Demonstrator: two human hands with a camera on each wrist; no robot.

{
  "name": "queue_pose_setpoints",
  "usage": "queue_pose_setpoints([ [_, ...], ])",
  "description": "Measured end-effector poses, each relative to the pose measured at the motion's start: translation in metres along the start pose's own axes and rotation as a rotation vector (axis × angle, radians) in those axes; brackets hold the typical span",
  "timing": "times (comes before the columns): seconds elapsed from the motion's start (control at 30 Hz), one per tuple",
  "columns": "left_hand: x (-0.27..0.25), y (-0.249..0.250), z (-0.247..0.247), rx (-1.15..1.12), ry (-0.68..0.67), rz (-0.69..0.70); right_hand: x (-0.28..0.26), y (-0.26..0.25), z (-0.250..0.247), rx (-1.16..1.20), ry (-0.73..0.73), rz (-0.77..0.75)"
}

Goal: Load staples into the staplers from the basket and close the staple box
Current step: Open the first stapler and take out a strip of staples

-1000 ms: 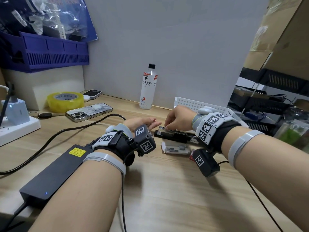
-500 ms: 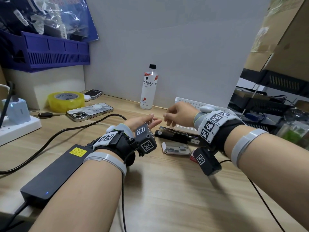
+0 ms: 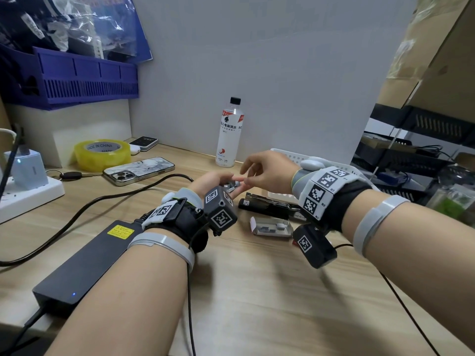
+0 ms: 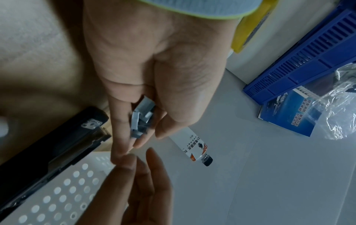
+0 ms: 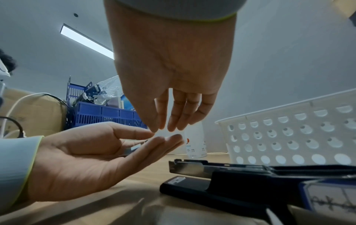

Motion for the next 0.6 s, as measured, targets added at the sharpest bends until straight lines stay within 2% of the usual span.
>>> queue_pose_setpoints([
  [0.1,0.001,0.000,0.001,0.048,0.022,-0.005,0.003,-0.005,0.007,-0.032,-0.034,0.000],
  [0.3,0.003,-0.002,0.004,0.088,0.012,-0.020,0.007,-0.004,0.008,-0.042,-0.005,0.028],
  [0.43,0.003,0.001,0.009,0.146,-0.010,0.036,0.006,-0.005,0.007,-0.051,-0.017,0.037],
  [0.53,0.000,-0.001,0.014,0.058,-0.096,0.031,0.007,-0.005,0.003,-0.021,-0.001,0.056],
  [0.6,-0.001,0.001,0.015,0.007,-0.108,0.031,0.007,-0.003,-0.002,-0.026,0.006,0.064],
])
Point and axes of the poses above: each hand's wrist, its own x-axis towards the middle knuckle, its own z-axis out of the palm, y = z × x, the point moved 8 cm from there along x, towards the middle knuckle, and after that the axes turned 12 degrees about x, right-handed, at the moved point
